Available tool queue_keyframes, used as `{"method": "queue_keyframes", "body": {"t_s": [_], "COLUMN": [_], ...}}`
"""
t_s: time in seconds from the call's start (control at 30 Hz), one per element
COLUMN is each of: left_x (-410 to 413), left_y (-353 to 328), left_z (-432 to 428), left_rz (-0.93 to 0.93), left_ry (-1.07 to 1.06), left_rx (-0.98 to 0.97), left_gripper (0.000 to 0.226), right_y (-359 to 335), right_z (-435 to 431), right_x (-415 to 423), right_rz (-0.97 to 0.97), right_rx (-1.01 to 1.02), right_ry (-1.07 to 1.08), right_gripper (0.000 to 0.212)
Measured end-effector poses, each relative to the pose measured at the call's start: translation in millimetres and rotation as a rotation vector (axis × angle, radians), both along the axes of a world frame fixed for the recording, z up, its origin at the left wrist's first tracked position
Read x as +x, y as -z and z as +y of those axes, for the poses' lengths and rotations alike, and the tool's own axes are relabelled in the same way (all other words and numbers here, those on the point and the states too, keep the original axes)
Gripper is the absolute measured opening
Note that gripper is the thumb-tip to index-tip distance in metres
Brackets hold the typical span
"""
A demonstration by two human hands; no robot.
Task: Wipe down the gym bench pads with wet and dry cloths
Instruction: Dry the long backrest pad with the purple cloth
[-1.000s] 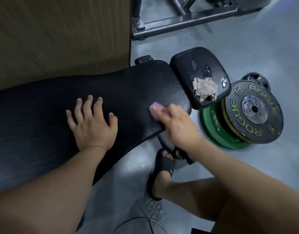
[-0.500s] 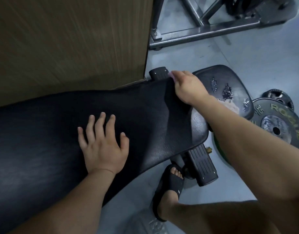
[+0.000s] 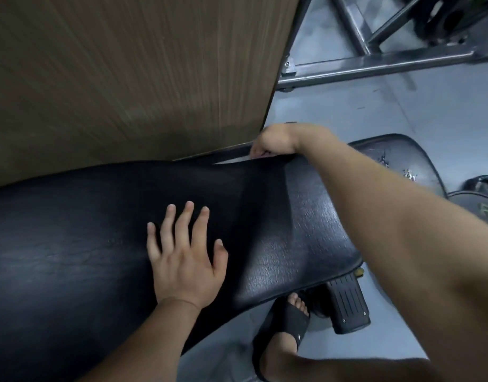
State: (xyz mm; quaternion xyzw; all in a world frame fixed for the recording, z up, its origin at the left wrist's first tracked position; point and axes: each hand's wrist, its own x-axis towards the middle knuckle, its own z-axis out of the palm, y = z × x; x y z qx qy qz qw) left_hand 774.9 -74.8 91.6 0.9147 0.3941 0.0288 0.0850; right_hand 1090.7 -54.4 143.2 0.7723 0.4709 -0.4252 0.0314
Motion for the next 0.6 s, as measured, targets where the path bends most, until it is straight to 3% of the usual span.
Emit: {"method": "queue_keyframes", "body": {"t_s": [0.13, 0.33, 0.6], "left_x": [0.0, 0.8, -0.5], "left_y": [-0.2, -0.5, -0.1], "left_z": [0.1, -0.2, -1.2], "left_rz": [-0.003, 0.007, 0.007], "left_ry": [0.005, 0.003, 0.001], "left_rx": [0.001, -0.007, 0.006], "left_gripper": [0.064, 0.063, 0.064], "right_y": [3.7, -1.1, 18.6], "right_z": [2.8, -15.8, -2.8], "right_x": [-10.8, 12.0, -85.9], "right_rz": [0.14, -0.088, -0.106], "right_rx": [0.068, 0.01, 0.329], "right_ry": [0.003, -0.031, -0.009], "right_gripper": [0.024, 0.022, 0.041]}}
